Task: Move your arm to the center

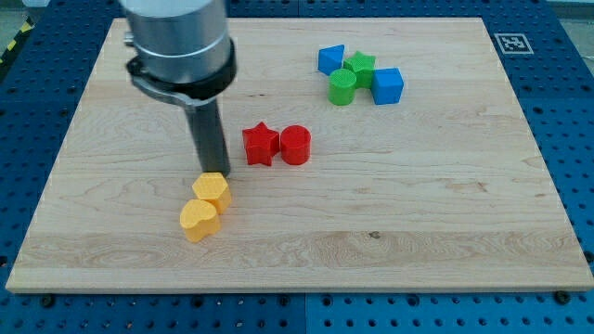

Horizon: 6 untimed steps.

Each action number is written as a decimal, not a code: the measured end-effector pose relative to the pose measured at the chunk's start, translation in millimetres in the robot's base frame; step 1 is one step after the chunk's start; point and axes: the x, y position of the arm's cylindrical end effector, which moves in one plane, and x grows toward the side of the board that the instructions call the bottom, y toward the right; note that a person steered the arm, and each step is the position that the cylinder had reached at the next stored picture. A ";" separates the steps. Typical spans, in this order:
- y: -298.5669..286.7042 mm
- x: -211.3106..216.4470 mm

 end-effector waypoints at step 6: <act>74.4 -193.1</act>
